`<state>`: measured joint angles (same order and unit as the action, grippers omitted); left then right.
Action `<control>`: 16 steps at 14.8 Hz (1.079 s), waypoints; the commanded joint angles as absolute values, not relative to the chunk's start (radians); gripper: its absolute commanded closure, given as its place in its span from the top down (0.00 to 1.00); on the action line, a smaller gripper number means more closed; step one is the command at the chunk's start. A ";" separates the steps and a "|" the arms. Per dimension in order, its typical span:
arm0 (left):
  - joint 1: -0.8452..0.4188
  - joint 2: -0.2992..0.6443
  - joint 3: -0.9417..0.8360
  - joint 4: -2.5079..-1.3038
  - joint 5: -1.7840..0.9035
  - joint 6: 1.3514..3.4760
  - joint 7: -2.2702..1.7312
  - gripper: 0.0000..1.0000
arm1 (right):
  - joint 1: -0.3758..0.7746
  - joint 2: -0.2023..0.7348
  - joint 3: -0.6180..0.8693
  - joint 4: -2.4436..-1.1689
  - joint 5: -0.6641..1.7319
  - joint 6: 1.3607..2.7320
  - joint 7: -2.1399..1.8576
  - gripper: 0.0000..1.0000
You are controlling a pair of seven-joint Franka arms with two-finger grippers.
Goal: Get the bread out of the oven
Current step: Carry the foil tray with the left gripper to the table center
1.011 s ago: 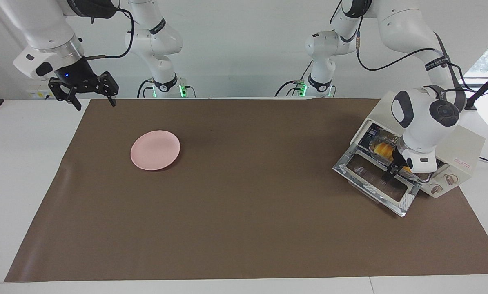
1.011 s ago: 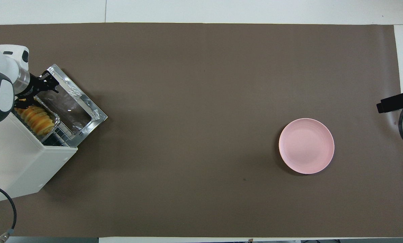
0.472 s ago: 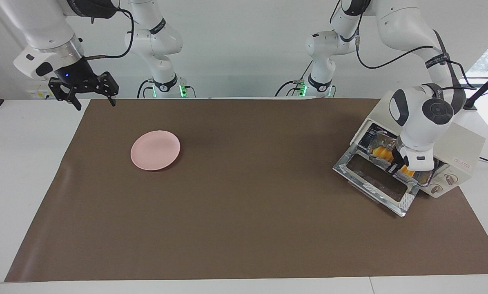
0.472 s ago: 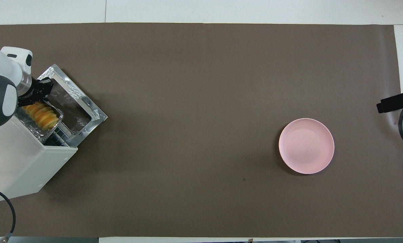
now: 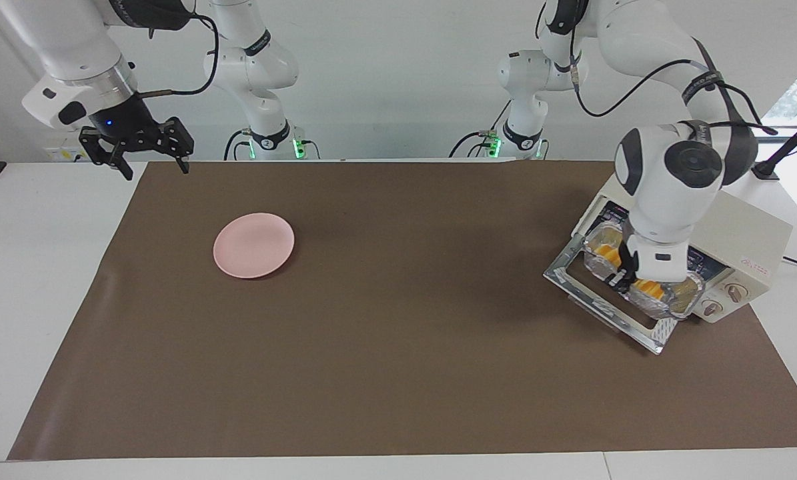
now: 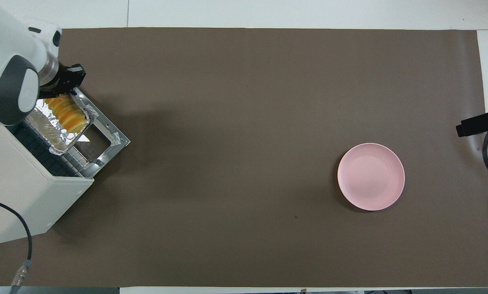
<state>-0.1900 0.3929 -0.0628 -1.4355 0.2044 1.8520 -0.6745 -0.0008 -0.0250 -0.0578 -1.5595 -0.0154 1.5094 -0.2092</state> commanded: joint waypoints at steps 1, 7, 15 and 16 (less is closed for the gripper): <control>-0.358 0.443 -0.046 -1.347 0.189 1.780 -0.672 0.00 | -0.028 -0.031 -0.046 -1.568 -0.021 1.503 -0.221 1.00; -0.526 0.492 -0.074 -1.298 0.048 1.845 -0.672 0.00 | -0.025 -0.031 -0.051 -1.568 -0.023 1.505 -0.229 1.00; -0.652 0.568 -0.074 -1.348 0.049 1.948 -0.666 0.00 | -0.020 -0.035 -0.048 -1.572 -0.021 1.497 -0.225 1.00; -0.676 0.566 -0.074 -1.373 0.049 1.960 -0.666 0.00 | -0.017 -0.035 -0.048 -1.575 -0.021 1.499 -0.224 1.00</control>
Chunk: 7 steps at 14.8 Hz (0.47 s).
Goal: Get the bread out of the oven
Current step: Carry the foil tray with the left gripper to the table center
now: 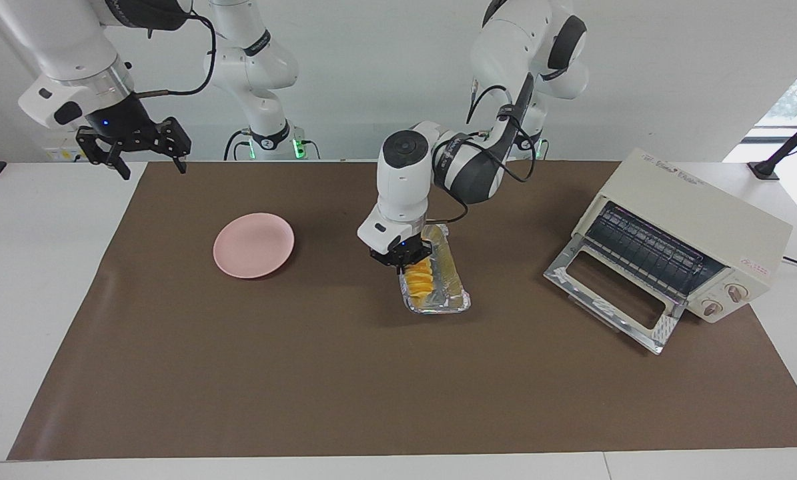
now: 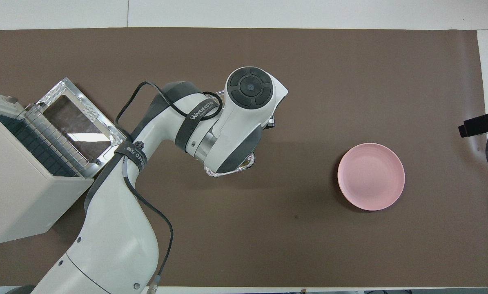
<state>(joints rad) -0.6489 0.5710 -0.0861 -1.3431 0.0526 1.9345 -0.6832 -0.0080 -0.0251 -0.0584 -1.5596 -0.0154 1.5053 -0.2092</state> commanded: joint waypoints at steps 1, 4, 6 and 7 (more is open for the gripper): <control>-0.690 0.566 -0.072 -1.394 0.049 1.977 -0.664 0.00 | -0.017 -0.035 -0.046 -1.577 -0.021 1.500 -0.222 1.00; -0.706 0.555 -0.072 -1.451 0.048 2.077 -0.667 0.16 | -0.015 -0.038 -0.044 -1.582 -0.021 1.502 -0.219 1.00; -0.712 0.554 -0.072 -1.456 0.048 2.089 -0.667 0.49 | -0.014 -0.038 -0.044 -1.583 -0.023 1.503 -0.229 1.00; -0.712 0.554 -0.072 -1.453 0.046 2.086 -0.670 0.74 | -0.014 -0.040 -0.043 -1.589 -0.023 1.506 -0.229 1.00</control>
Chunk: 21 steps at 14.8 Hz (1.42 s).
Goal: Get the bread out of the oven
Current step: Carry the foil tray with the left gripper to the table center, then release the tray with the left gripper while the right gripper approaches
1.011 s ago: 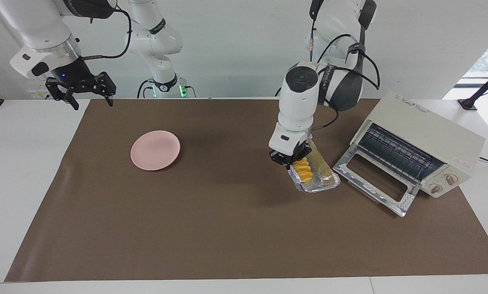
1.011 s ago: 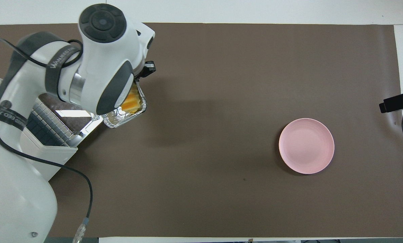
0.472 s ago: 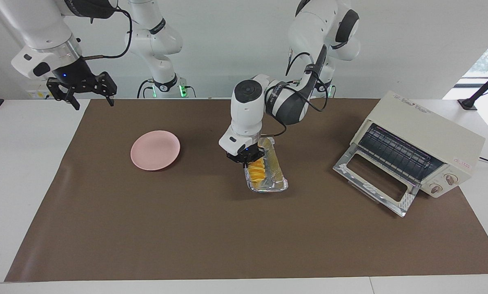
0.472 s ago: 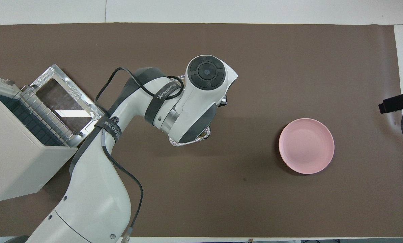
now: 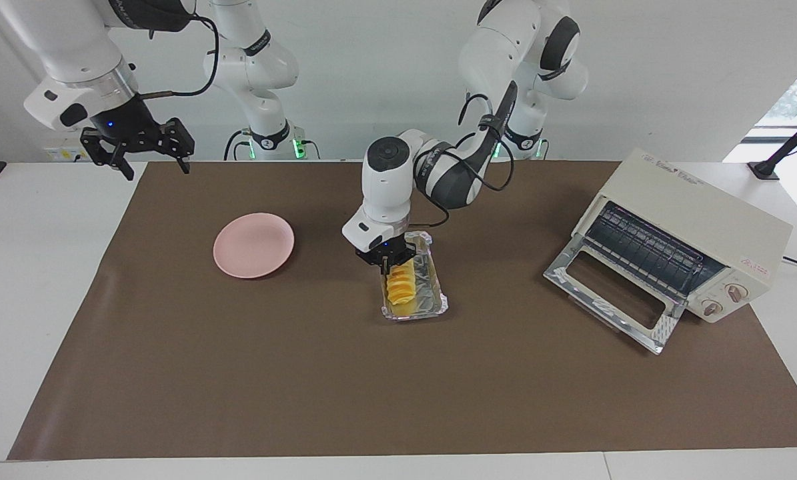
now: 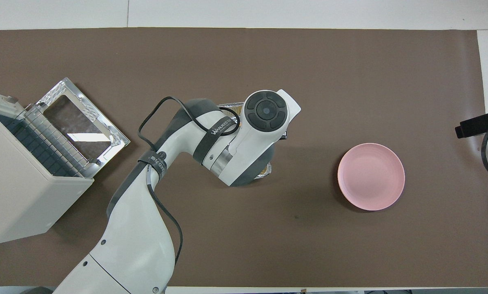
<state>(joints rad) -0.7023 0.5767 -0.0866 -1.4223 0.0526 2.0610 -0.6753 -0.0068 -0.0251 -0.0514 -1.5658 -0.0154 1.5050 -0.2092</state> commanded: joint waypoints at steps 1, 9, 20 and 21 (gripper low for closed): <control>-0.710 0.551 -0.066 -1.447 0.045 2.083 -0.675 1.00 | -0.005 -0.047 -0.040 -1.600 -0.023 1.512 -0.219 1.00; -0.439 0.244 -0.044 -1.436 -0.012 1.671 -0.660 1.00 | 0.181 -0.046 -0.037 -1.732 -0.023 1.669 -0.016 1.00; -0.052 -0.018 -0.041 -1.466 -0.012 1.224 -0.219 1.00 | 0.405 0.231 -0.037 -1.736 -0.015 1.982 0.206 1.00; -0.042 -0.026 -0.041 -1.470 -0.014 1.210 -0.218 1.00 | 0.413 0.257 -0.037 -1.729 -0.014 1.996 0.209 1.00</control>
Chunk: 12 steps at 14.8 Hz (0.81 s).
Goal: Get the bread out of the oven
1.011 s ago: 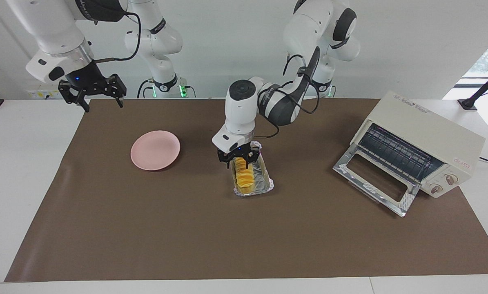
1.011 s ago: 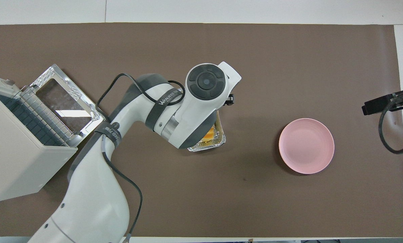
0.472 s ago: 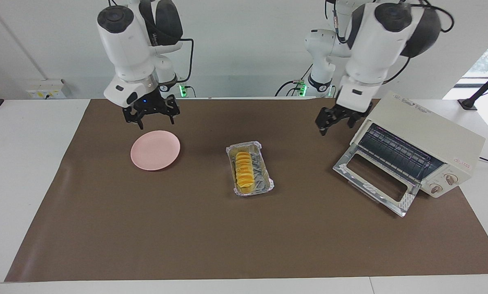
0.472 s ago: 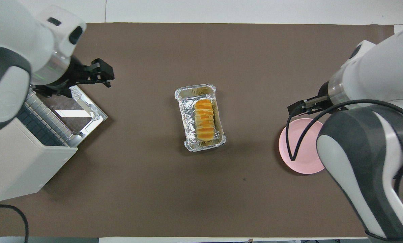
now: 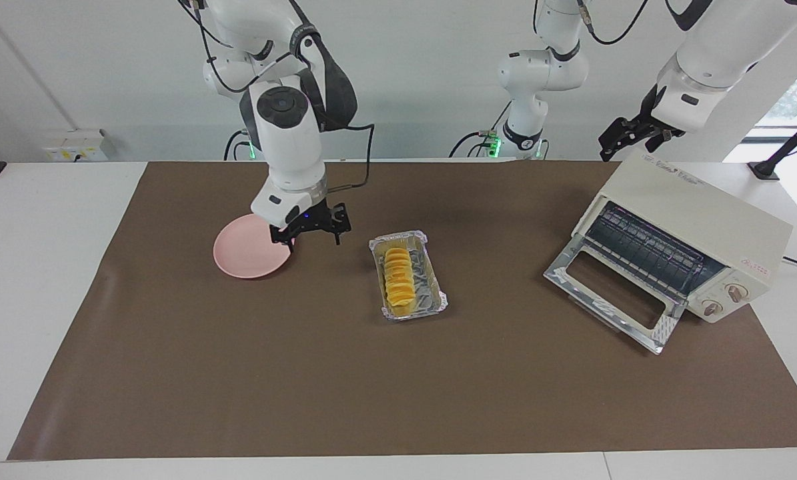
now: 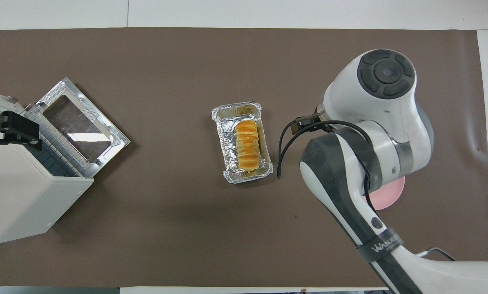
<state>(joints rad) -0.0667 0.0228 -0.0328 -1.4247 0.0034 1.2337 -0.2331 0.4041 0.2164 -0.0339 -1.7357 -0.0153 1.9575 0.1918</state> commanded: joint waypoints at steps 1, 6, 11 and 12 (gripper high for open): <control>-0.040 -0.028 -0.041 -1.477 -0.014 1.221 -0.216 1.00 | 0.435 0.280 -0.037 -1.721 -0.011 2.005 0.225 1.00; -0.029 -0.034 -0.018 -1.488 -0.020 1.244 -0.135 1.00 | 0.528 0.462 -0.037 -1.646 -0.014 2.134 0.376 1.00; -0.017 -0.069 -0.032 -1.562 -0.018 1.293 -0.118 1.00 | 0.532 0.488 -0.037 -1.661 -0.011 2.197 0.374 0.91; -0.017 -0.068 -0.032 -1.557 -0.018 1.287 -0.115 1.00 | 0.531 0.489 -0.037 -1.663 -0.011 2.206 0.373 0.89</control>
